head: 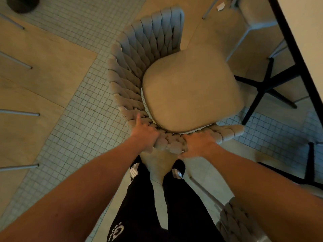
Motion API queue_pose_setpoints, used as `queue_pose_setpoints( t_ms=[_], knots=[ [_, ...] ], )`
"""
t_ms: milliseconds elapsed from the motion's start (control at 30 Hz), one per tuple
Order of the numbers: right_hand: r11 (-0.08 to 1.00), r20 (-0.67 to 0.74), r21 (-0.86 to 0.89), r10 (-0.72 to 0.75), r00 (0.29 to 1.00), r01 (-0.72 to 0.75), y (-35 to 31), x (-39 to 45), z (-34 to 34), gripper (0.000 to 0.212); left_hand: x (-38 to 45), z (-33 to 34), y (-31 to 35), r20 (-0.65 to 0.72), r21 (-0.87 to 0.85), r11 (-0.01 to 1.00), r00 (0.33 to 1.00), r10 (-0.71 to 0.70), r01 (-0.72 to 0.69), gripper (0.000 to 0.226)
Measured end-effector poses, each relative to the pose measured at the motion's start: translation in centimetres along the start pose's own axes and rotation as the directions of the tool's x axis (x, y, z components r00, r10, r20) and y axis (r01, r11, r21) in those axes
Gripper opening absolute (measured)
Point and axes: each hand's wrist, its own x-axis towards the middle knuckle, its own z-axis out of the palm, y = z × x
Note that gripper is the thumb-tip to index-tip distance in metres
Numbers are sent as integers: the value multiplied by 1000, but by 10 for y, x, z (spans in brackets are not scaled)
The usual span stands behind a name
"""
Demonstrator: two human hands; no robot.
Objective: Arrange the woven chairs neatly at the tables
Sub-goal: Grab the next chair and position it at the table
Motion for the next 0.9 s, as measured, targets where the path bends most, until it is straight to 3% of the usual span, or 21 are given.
queue_pose_setpoints(
  t_ms=[100, 233, 333, 767, 900],
  knots=[
    [999, 19, -43, 31, 999, -30, 12, 2, 2, 95, 1, -12, 46, 13, -138, 990, 1000, 25, -23, 40],
    [998, -7, -33, 52, 999, -52, 8, 0, 5, 89, 11, -12, 60, -14, -266, 964, 1000, 18, -21, 29],
    [998, -60, -22, 57, 997, -59, 0, -1, 5, 84, 7, -11, 48, -23, -216, 975, 998, 51, -55, 27],
    [991, -53, 77, 111, 992, -107, -23, 9, -2, 92, 16, 1, 18, -133, -115, 990, 989, 63, -78, 29],
    [991, -54, 84, 108, 993, -103, -22, 8, -3, 92, 21, 5, 18, -73, -138, 988, 995, 61, -70, 36]
  ],
)
